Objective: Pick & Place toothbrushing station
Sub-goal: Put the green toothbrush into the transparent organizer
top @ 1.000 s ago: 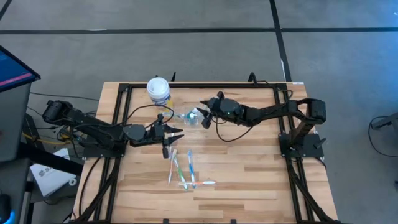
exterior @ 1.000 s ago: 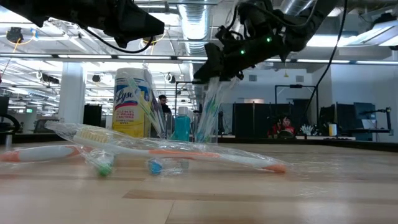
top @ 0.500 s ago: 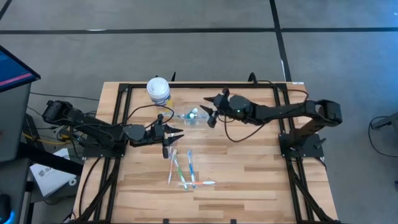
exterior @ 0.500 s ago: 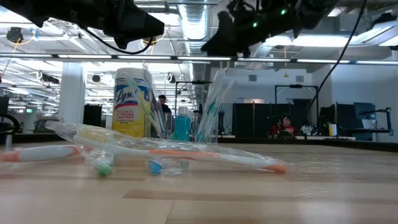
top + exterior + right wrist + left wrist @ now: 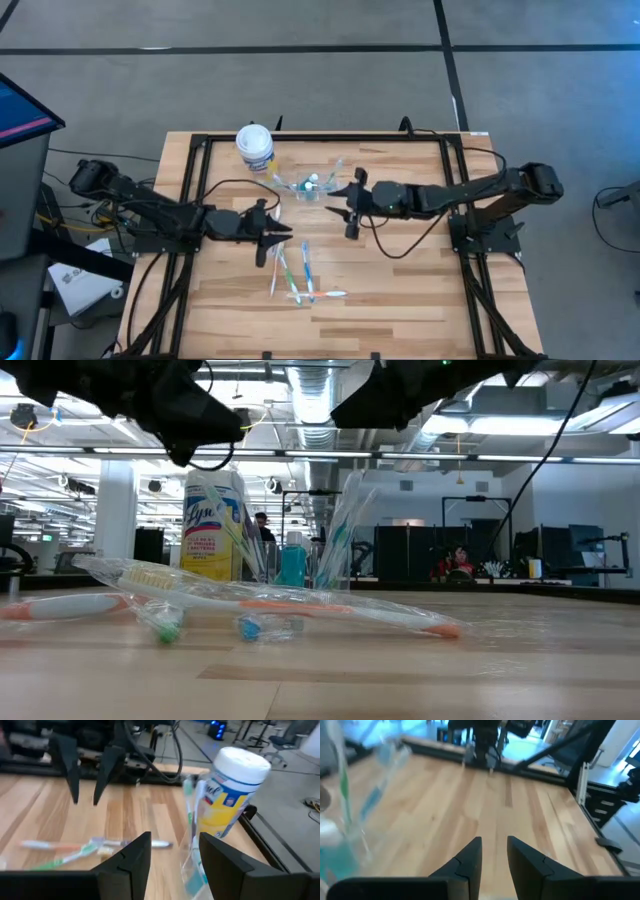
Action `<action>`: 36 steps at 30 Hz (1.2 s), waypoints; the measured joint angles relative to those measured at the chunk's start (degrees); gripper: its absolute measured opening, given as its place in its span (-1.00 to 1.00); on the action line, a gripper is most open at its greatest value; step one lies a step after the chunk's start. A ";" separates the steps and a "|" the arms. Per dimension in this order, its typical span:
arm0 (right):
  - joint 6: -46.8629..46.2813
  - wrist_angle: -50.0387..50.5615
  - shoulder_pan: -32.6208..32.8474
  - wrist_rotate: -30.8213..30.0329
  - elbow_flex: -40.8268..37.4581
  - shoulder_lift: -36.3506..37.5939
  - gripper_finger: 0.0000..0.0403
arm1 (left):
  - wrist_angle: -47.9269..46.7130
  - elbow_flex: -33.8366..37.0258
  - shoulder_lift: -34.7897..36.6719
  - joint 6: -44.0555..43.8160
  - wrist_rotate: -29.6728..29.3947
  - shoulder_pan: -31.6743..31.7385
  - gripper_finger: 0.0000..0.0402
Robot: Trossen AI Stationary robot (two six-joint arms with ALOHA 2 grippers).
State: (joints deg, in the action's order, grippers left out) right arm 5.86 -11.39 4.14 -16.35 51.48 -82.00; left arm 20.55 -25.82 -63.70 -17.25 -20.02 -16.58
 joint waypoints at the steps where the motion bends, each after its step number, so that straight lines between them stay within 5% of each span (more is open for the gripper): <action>1: 0.83 0.50 0.48 -0.01 0.00 0.00 -0.22 | -0.94 0.00 0.00 -1.63 0.00 -0.54 -0.58; 9: 1.82 5.61 2.38 -0.16 0.00 0.00 -0.24 | -5.24 0.00 0.00 -11.62 0.00 -3.84 -0.58; 23: 1.64 7.08 3.02 -0.14 0.00 -0.02 -0.25 | -5.48 2.31 -0.55 -13.63 3.94 -11.10 -0.58; 36: 1.64 5.72 3.02 -0.09 0.00 -0.02 -0.28 | -5.47 9.76 -0.55 -3.18 -2.32 -11.24 -0.58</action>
State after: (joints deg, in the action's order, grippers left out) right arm 7.51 -5.67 7.16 -16.45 51.48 -82.02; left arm 15.08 -16.06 -64.25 -20.43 -22.33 -27.81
